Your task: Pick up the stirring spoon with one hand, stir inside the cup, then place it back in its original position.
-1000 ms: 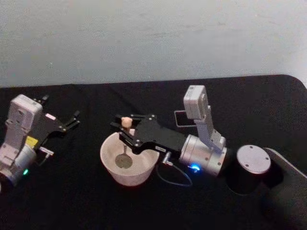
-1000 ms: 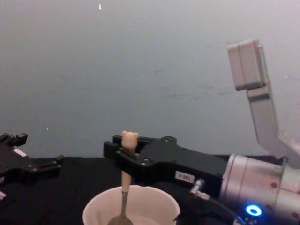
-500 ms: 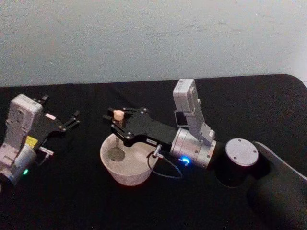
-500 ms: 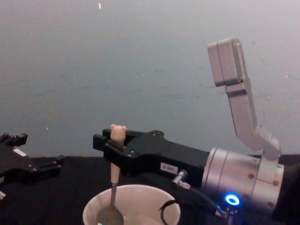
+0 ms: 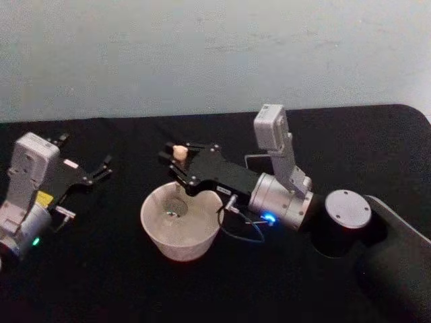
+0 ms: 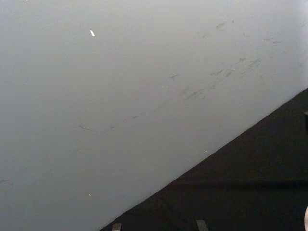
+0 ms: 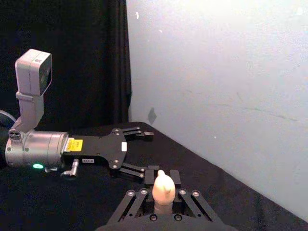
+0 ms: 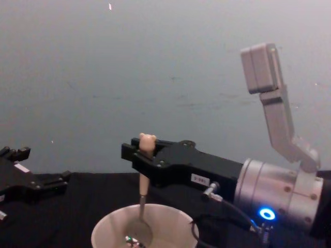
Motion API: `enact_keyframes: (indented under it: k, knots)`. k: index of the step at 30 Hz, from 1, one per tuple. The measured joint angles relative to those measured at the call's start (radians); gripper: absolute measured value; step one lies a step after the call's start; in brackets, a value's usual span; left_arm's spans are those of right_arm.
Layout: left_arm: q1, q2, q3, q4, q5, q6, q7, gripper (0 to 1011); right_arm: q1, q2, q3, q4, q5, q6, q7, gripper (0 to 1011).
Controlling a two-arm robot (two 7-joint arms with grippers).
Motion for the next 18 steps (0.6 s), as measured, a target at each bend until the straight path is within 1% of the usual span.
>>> enact_keyframes:
  k: [13,18]
  knots:
    - [0.000,0.000,0.000,0.000,0.000,0.000,0.000,1001,-0.039,0.042,0.022,-0.052,-0.004,0.007,-0.010,194]
    - [0.000,0.000,0.000,0.000,0.000,0.000,0.000,1001,-0.057,0.056,0.023,-0.077,-0.004,0.014,-0.008,194]
